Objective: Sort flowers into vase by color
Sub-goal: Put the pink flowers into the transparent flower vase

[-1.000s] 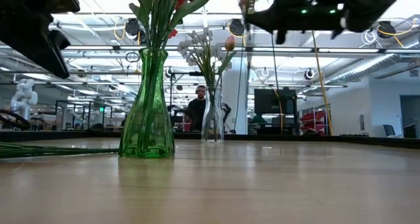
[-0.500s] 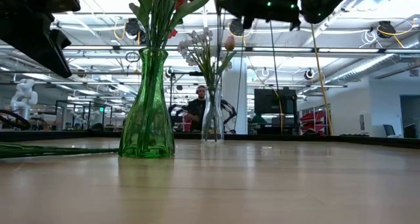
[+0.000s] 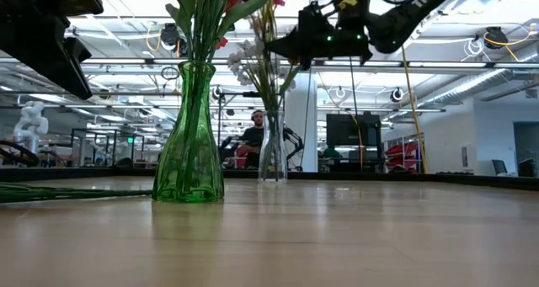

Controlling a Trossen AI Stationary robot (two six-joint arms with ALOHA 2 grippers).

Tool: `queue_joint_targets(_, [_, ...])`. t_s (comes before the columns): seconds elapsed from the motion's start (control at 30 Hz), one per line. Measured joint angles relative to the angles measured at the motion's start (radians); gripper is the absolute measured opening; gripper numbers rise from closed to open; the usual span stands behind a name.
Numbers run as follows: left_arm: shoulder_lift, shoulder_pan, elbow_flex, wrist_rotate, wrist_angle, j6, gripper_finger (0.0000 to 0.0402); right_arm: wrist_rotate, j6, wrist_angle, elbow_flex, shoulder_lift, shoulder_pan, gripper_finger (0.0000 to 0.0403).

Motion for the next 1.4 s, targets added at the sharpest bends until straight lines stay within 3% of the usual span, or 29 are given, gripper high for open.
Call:
queue_joint_targets(0.3, [0.0, 0.0, 0.0, 0.002, 0.001, -0.002, 0.0075, -0.001, -0.004, -0.064, 0.0, 0.034, -0.002, 0.0])
queue_joint_targets(0.6, [0.0, 0.0, 0.0, 0.002, 0.002, -0.002, 0.0075, -0.12, -0.011, -0.103, 0.0, 0.035, -0.02, 0.0])
queue_joint_targets(0.9, [0.0, 0.0, 0.0, 0.002, 0.004, -0.002, 0.0075, -0.131, -0.021, -0.105, -0.013, -0.007, -0.025, 0.0])
queue_joint_targets(1.0, [0.0, 0.0, 0.0, 0.002, 0.011, -0.002, 0.0075, -0.098, -0.007, 0.002, -0.081, -0.039, -0.035, 0.0])
queue_joint_targets(1.2, [0.0, 0.0, 0.0, 0.001, 0.023, -0.002, 0.0075, -0.063, 0.118, 0.396, -0.278, -0.052, -0.067, 0.0])
queue_joint_targets(1.4, [0.0, 0.0, 0.0, -0.003, 0.031, -0.002, 0.0075, -0.024, 0.075, 0.355, -0.315, -0.053, -0.059, 0.0])
